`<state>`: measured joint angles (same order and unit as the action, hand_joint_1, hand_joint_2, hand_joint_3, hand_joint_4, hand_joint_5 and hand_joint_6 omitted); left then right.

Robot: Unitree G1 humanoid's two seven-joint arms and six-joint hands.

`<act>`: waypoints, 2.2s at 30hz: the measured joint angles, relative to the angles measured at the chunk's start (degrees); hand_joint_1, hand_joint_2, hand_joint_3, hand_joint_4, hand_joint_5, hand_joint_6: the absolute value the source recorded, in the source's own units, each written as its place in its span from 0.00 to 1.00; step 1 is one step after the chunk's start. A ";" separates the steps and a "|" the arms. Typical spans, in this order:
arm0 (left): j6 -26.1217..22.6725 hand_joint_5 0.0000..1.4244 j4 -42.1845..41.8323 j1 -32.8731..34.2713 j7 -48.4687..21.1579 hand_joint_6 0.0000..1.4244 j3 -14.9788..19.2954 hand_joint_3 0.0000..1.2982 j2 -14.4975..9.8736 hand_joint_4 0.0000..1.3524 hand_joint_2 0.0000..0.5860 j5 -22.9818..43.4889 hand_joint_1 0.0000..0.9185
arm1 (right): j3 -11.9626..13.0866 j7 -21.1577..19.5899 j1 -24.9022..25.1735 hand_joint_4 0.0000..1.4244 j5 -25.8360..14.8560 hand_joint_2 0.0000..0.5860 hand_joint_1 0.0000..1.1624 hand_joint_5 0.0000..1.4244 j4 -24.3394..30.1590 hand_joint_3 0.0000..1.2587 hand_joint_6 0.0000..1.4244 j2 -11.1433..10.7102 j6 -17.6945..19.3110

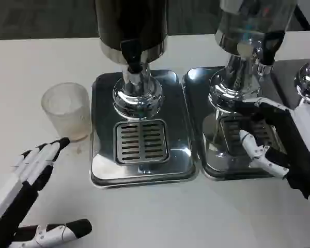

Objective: Grasp the cup under the faucet to collect the drink, then remove the cup.

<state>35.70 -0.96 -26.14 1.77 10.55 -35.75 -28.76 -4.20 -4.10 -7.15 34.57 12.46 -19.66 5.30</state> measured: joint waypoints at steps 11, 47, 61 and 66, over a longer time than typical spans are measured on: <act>-0.93 0.00 0.71 0.46 -1.14 0.00 0.02 0.00 -0.02 0.00 0.01 1.87 0.00 | 0.07 0.84 0.00 0.27 -0.19 0.81 0.38 0.29 0.59 0.33 0.28 0.00 -0.40; 5.15 0.00 43.22 35.08 0.20 0.09 -4.04 0.00 -0.75 0.00 0.00 9.94 0.00 | -3.79 0.79 -0.16 0.28 3.61 0.81 0.38 0.31 3.63 0.33 0.31 5.51 -3.56; 4.74 0.02 56.14 43.33 1.65 0.10 -8.40 0.00 -0.78 0.00 0.00 9.70 0.00 | -6.03 -0.12 2.53 0.29 3.61 0.81 0.38 0.31 1.26 0.33 0.31 6.88 -3.48; 3.56 0.03 58.59 45.45 1.69 0.12 -9.80 0.00 -0.78 0.00 0.00 9.18 0.00 | -6.45 -0.14 3.00 0.29 3.60 0.81 0.38 0.31 1.07 0.33 0.31 7.14 -3.40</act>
<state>39.27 57.62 19.31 3.46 0.75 -36.53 -19.58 -10.65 -4.25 -4.16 38.18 13.53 -12.52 1.90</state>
